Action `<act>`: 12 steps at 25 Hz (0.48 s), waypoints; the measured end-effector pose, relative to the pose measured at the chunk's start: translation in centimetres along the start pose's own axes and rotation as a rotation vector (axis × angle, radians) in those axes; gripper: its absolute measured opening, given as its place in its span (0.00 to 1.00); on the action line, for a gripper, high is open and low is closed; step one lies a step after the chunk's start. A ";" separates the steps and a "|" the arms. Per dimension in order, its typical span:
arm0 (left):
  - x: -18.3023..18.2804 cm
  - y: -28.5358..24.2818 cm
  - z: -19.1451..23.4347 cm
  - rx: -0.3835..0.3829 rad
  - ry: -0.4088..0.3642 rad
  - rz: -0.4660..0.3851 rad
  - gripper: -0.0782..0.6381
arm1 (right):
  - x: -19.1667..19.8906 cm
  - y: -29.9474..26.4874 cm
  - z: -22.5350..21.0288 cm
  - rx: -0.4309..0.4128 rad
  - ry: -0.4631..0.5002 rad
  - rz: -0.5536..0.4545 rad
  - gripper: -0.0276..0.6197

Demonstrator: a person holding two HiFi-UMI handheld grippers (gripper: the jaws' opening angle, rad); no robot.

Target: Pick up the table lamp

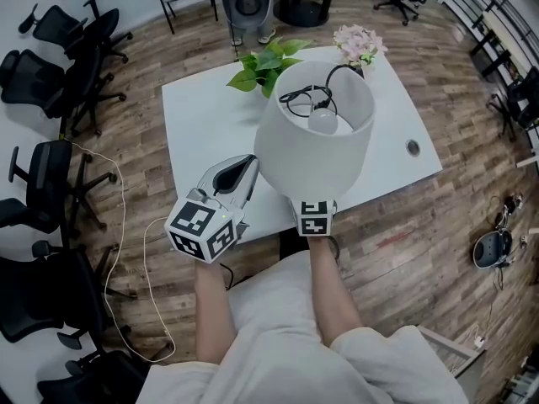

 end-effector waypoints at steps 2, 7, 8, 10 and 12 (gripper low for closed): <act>-0.3 0.2 0.0 0.002 0.010 0.004 0.11 | -0.2 0.4 0.0 0.000 -0.001 0.000 0.32; -1.4 0.8 0.2 -0.006 0.009 0.026 0.11 | -1.3 1.3 0.8 -0.010 -0.005 0.028 0.32; -1.7 0.9 0.1 -0.006 0.008 0.030 0.11 | -1.5 1.5 0.9 -0.013 -0.008 0.030 0.32; -2.2 1.2 0.0 -0.004 0.005 0.037 0.11 | -1.8 1.8 1.0 -0.013 -0.013 0.025 0.32; -2.5 1.6 -0.1 -0.003 -0.002 0.055 0.11 | -2.1 2.2 1.4 -0.014 -0.023 0.034 0.32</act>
Point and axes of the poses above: the fingertips, and each gripper's own axes: y backward along the fingers, z to its left, x out of its underside, the point moved 5 cm from there along y, backward along the fingers, and after that the axes turned 12 degrees about -y, right-handed, at the moved point
